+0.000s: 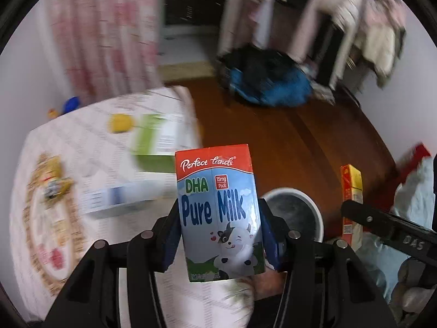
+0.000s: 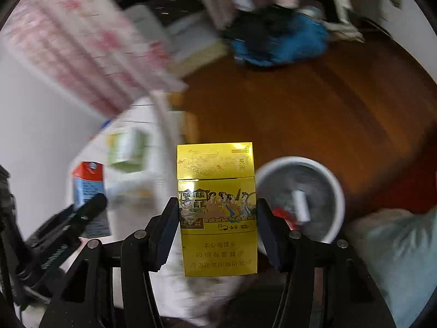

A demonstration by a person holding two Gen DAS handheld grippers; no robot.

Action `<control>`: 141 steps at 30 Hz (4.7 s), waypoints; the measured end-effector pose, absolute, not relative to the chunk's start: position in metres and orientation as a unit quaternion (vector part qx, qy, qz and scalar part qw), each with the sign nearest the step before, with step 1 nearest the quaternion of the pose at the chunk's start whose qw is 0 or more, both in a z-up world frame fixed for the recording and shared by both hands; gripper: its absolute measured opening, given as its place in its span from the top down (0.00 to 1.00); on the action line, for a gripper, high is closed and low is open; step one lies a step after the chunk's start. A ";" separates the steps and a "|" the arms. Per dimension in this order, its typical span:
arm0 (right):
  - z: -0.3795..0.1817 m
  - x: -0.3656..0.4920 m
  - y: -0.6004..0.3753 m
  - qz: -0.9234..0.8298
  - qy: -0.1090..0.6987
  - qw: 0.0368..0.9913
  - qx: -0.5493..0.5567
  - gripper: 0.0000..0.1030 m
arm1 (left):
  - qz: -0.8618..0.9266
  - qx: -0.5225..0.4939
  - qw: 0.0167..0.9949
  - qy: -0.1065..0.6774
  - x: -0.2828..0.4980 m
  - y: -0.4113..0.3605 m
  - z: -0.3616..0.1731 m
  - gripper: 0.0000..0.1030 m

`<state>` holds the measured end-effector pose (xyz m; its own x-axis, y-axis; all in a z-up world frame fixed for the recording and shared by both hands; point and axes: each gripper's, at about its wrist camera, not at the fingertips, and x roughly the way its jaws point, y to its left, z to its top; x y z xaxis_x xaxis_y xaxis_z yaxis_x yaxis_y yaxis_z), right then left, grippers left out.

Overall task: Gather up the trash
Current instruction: 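Carry both items over the bin and open both tools to drop them, then move both tools back over the table, then grasp the yellow snack bag with left tool while right tool grasps green medicine box, then carry both items over the bin and open both tools to drop them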

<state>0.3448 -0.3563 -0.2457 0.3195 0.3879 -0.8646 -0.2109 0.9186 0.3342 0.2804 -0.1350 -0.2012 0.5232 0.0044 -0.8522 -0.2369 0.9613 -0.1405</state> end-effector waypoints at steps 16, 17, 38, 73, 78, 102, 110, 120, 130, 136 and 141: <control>-0.382 0.415 -0.453 0.075 0.640 0.759 0.095 0.44 | -0.032 -0.088 0.801 0.592 0.380 -0.241 -0.306 0.52; -0.387 0.417 -0.453 0.076 0.643 0.756 0.094 0.44 | -0.031 -0.090 0.798 0.595 0.383 -0.241 -0.308 0.52; -0.389 0.404 -0.443 0.037 0.660 0.750 0.025 0.02 | 0.017 -0.042 0.800 0.598 0.374 -0.236 -0.309 0.04; -0.194 0.342 -0.275 0.196 0.538 0.817 0.065 0.02 | 0.178 -0.117 0.864 0.457 0.261 -0.051 -0.149 0.04; -0.224 0.366 -0.167 0.224 0.562 0.795 0.042 0.02 | 0.274 -0.166 0.821 0.473 0.224 0.052 -0.189 0.04; -0.326 0.438 -0.019 0.184 0.630 0.753 -0.038 0.02 | 0.298 -0.322 0.737 0.514 0.241 0.196 -0.324 0.25; -0.327 0.435 -0.014 0.191 0.627 0.753 -0.058 0.25 | 0.304 -0.255 0.765 0.507 0.236 0.180 -0.309 0.58; -0.271 0.394 -0.028 0.250 0.563 0.786 -0.054 0.26 | 0.316 -0.185 0.805 0.468 0.219 0.149 -0.252 0.60; -0.190 0.344 -0.099 0.293 0.488 0.822 -0.007 0.26 | 0.270 -0.145 0.860 0.407 0.205 0.068 -0.166 0.60; -0.153 0.334 -0.183 0.280 0.456 0.845 0.016 0.26 | 0.216 -0.121 0.894 0.375 0.215 0.000 -0.124 0.60; -0.147 0.340 -0.263 0.242 0.453 0.857 0.027 0.26 | 0.153 -0.112 0.907 0.376 0.240 -0.064 -0.116 0.60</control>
<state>0.3397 -0.2629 -0.1466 0.4715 0.4399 -0.7643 -0.3901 0.8813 0.2667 0.2402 -0.0640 -0.1158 0.6706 0.1932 -0.7162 -0.3614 0.9283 -0.0880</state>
